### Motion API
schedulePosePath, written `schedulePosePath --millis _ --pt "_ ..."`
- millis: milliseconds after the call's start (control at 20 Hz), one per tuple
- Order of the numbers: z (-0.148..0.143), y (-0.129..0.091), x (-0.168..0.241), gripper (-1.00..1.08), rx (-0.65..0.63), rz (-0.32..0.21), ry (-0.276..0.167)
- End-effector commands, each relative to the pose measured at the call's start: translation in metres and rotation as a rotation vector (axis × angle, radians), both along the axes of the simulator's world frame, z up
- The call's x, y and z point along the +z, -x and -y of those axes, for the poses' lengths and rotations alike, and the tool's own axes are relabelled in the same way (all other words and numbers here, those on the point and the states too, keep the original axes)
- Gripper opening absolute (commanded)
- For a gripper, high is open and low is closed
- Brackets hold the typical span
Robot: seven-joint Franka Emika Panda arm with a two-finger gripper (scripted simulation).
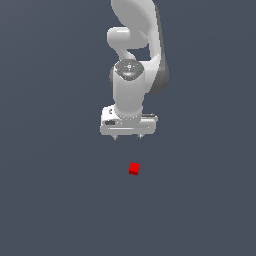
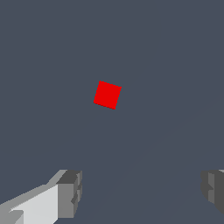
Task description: Pick up the red cube and move it to a goal position.
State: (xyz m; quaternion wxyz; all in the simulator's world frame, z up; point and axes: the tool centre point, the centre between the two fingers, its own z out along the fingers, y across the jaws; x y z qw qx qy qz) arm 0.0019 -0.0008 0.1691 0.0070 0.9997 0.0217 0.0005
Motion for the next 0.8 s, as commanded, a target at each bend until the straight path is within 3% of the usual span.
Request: schedulePosePath --millis 0,350,750 --pt "0.000 0.000 0.000 1.00 0.000 0.000 0.000" --pt "-0.003 -0.005 -0.012 1.00 -0.022 0.000 -0.001" --pt "-0.013 -0.023 -0.052 1.00 -0.100 0.000 -0.004"
